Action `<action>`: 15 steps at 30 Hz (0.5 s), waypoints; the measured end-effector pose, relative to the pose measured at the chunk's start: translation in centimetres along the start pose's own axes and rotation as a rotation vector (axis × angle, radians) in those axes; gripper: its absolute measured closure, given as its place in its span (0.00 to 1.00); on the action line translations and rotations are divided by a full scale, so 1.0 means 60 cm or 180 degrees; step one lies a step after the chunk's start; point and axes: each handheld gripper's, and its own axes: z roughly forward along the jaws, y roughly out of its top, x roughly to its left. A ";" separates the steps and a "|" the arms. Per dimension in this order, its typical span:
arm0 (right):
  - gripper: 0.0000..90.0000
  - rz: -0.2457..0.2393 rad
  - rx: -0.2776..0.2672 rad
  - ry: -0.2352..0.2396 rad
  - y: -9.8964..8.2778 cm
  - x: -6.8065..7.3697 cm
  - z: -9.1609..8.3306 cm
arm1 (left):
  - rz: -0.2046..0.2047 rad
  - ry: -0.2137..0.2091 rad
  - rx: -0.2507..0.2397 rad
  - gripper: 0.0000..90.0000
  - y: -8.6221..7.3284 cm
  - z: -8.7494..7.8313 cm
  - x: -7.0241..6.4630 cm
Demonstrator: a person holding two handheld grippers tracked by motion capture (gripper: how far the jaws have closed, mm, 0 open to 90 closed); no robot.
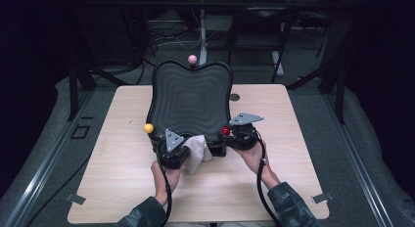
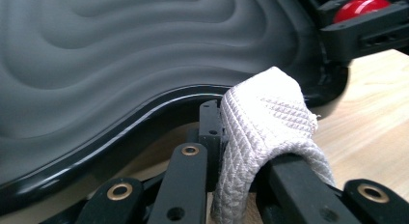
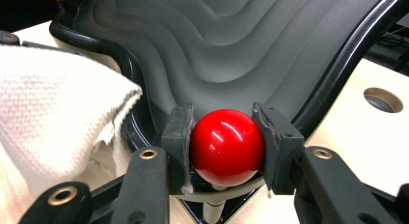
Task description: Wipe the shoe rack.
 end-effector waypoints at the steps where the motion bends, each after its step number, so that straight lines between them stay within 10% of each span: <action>1: 0.67 -0.0004 0.0003 0.0001 0.000 0.000 0.000 | 0.0016 0.0033 -0.0003 0.95 -0.001 -0.001 0.002; 15: 0.67 -0.0012 -0.0003 0.0001 -0.001 0.000 -0.001 | -0.0068 0.0247 -0.0011 0.95 -0.005 -0.029 0.042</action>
